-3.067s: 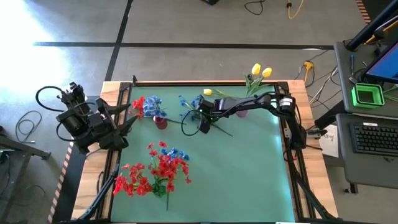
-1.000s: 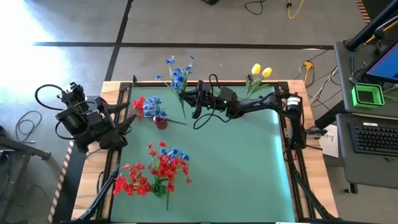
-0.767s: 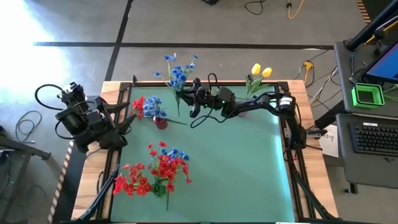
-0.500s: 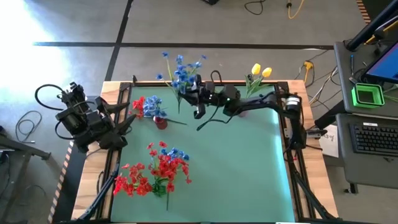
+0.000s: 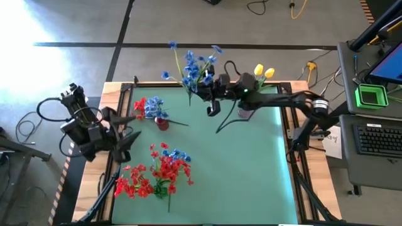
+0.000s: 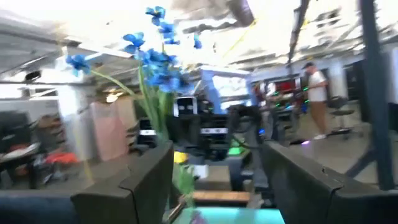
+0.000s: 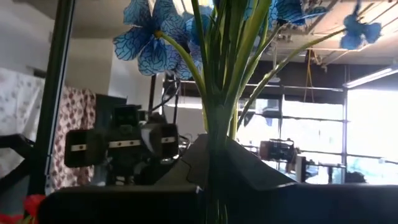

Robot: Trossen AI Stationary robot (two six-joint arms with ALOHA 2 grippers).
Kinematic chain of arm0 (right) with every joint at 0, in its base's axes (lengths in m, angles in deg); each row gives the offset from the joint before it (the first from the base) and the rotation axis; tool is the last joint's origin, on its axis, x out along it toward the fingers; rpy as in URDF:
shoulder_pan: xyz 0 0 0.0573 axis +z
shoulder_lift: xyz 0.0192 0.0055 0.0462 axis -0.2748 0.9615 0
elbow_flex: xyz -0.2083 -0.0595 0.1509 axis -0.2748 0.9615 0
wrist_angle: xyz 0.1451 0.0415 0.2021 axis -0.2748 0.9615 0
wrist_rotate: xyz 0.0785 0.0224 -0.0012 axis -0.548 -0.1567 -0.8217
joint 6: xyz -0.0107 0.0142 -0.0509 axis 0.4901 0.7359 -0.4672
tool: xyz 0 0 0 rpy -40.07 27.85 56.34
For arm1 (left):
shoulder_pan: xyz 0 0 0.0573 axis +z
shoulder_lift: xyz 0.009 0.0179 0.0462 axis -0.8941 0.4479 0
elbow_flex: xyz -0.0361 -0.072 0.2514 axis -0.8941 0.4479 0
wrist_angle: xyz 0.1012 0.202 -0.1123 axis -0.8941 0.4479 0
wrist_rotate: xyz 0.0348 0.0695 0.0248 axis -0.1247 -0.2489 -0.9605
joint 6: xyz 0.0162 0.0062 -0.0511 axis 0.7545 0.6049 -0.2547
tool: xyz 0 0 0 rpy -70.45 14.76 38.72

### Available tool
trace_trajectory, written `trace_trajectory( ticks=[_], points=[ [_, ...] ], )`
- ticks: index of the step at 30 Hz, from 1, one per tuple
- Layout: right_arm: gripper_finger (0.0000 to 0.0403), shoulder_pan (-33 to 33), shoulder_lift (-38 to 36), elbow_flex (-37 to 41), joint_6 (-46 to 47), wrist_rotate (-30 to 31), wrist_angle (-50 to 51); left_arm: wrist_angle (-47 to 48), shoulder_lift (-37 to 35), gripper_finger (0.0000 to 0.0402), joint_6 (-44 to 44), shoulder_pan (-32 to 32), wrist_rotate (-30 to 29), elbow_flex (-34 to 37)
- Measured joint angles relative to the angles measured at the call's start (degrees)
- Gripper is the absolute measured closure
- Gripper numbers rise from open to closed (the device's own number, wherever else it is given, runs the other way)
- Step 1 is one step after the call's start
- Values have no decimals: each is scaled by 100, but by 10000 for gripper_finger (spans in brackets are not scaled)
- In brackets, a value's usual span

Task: Sort flowers into vase by color
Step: Put the top blue flower into the red vase

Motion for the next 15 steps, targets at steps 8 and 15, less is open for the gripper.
trace_trajectory(
  ticks=[8,15],
  points=[
    [385,73,-884,0,-186,0,1133,593,462,179,-719,393,695,-355],
    [385,311,-1401,0,-206,-13,1800,1938,1012,185,-1716,902,1203,-990]
  ],
)
